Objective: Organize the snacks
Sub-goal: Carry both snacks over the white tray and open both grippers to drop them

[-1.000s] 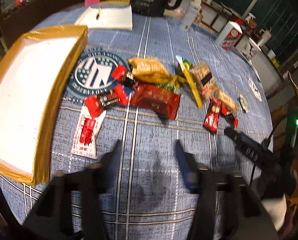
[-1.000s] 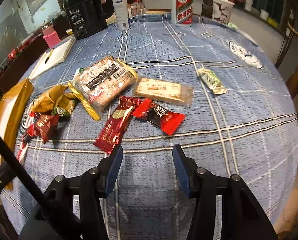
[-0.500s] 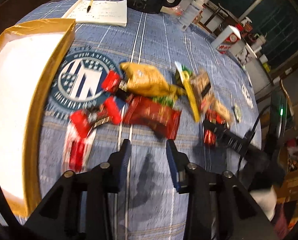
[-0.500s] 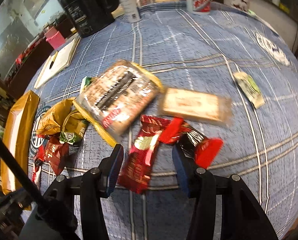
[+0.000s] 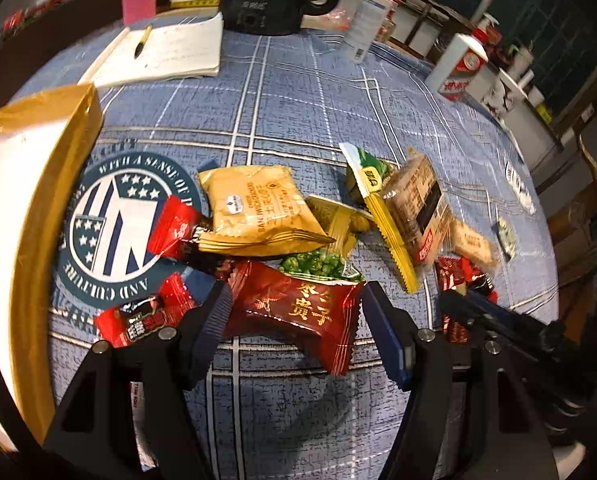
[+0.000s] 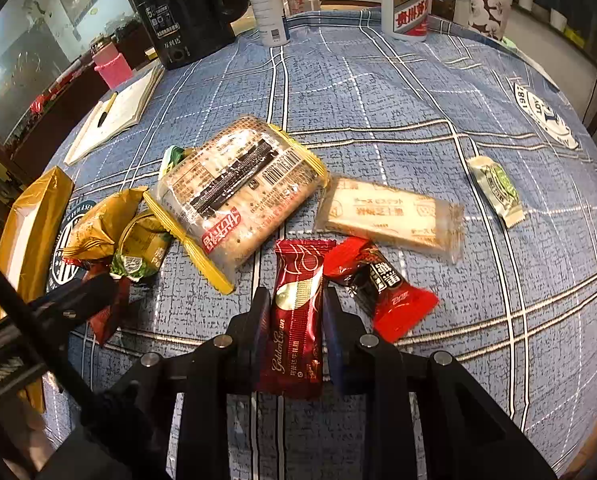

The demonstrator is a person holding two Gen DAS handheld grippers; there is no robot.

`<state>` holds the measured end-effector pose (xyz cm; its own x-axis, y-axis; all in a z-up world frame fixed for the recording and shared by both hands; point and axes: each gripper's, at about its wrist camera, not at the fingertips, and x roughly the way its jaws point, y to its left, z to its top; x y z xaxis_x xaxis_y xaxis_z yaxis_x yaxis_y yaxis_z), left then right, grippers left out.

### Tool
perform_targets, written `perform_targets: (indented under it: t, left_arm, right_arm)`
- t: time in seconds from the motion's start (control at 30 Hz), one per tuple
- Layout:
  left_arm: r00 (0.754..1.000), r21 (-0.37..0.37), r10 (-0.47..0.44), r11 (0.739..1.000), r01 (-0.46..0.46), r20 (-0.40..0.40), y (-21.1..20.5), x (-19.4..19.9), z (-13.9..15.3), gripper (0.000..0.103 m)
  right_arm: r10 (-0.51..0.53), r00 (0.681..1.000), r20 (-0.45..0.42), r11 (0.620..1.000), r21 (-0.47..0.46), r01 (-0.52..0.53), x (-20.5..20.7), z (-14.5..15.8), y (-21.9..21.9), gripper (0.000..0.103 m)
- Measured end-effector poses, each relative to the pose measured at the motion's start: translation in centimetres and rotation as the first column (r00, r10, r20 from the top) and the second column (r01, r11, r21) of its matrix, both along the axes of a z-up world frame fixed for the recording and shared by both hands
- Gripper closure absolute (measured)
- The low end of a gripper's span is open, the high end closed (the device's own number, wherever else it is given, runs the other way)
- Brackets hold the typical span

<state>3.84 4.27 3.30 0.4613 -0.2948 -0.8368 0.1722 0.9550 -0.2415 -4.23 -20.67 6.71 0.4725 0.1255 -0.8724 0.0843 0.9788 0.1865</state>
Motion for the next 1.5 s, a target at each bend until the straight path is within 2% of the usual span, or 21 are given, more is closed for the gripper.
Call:
perform_targets:
  t: [0.07,0.17,0.23,0.37,0.5,0.57,0.6,0.63,0.67,0.77,0.87,0.93,0.97,1.03,1.1,1.27,1.4,1.5]
  left_arm:
    - [0.999,0.035,-0.019,0.999,0.018,0.028,-0.4,-0.3,0.2,0.058]
    - [0.998,0.045,-0.046,0.998,0.044,0.047,-0.6,-0.9,0.6,0.073]
    - [0.995,0.039,-0.062,0.997,0.059,0.081,-0.5,-1.5,1.4,0.102]
    - [0.995,0.017,-0.045,0.999,0.043,0.084,0.8,-2.2,2.2,0.102]
    - [0.998,-0.066,-0.051,0.996,0.054,0.048,2.2,-2.5,1.8,0.099]
    - [0.995,-0.051,-0.086,0.995,0.088,0.045,1.8,-2.5,1.8,0.079]
    - [0.994,-0.038,-0.101,0.994,0.103,0.040,1.3,-2.2,1.7,0.050]
    - [0.994,-0.019,-0.099,0.995,0.100,0.040,0.8,-2.0,1.6,0.030]
    - [0.995,-0.002,-0.089,0.996,0.089,0.051,0.5,-2.0,1.4,0.027]
    - [0.992,0.033,-0.124,0.992,0.123,0.035,-1.6,-1.5,0.3,0.026]
    - [0.989,0.153,-0.150,0.977,0.145,0.017,-3.4,-1.5,-1.2,0.030]
    - [0.986,0.214,-0.158,0.966,0.145,0.047,-4.0,-2.0,-1.5,0.059]
    - [0.985,0.199,-0.166,0.968,0.154,0.049,-3.9,-2.0,-1.4,0.059]
    - [0.989,0.110,-0.141,0.985,0.136,0.036,-2.9,-1.9,-1.2,0.061]
    - [0.992,0.099,-0.117,0.989,0.112,0.044,-2.1,-2.1,-0.9,0.062]
    - [0.997,0.005,-0.061,0.998,0.061,0.055,0.9,-3.7,1.2,0.064]
    - [0.996,-0.063,0.039,0.997,-0.034,0.079,5.7,-5.3,4.0,0.064]
    - [0.986,-0.074,0.136,0.989,-0.129,0.094,10.7,-6.0,5.7,0.064]
  right_arm:
    - [0.003,1.000,0.007,1.000,0.010,-0.003,-0.3,0.2,-0.1,0.078]
    - [0.004,1.000,0.013,0.999,0.034,-0.004,-0.9,0.6,-0.4,0.078]
    - [0.007,1.000,0.019,0.999,0.050,-0.008,-1.4,0.8,-0.5,0.078]
    - [0.024,0.999,0.031,0.997,0.075,-0.026,-2.3,1.5,-0.3,0.078]
    - [0.027,0.999,0.029,0.994,0.102,-0.030,-3.0,1.8,-0.3,0.078]
    - [0.024,0.999,0.022,0.993,0.114,-0.026,-3.2,1.8,-0.3,0.078]
    - [0.025,0.999,0.021,0.993,0.118,-0.028,-3.4,1.9,-0.3,0.078]
    - [0.028,0.999,0.023,0.993,0.117,-0.031,-3.6,2.1,-0.2,0.078]
    - [0.030,0.999,0.027,0.993,0.116,-0.033,-3.7,2.3,-0.3,0.078]
    - [0.037,0.998,0.041,0.993,0.115,-0.041,-4.1,2.9,-0.4,0.078]
    - [0.043,0.998,0.055,0.993,0.111,-0.048,-4.4,3.6,-0.6,0.078]
    - [0.047,0.997,0.064,0.993,0.103,-0.053,-4.5,4.0,-0.7,0.078]
    - [0.051,0.996,0.070,0.993,0.101,-0.058,-4.6,4.2,-0.7,0.078]
    - [0.057,0.995,0.077,0.993,0.099,-0.064,-4.8,4.3,-0.6,0.078]
    - [0.068,0.994,0.080,0.992,0.096,-0.076,-4.9,4.3,-0.2,0.078]
    - [0.117,0.990,0.079,0.986,0.113,-0.126,-4.6,4.3,1.9,0.078]
    - [0.182,0.979,0.093,0.972,0.131,-0.193,-4.1,5.0,4.8,0.078]
    - [0.250,0.962,0.111,0.952,0.151,-0.265,-3.7,5.9,8.1,0.078]
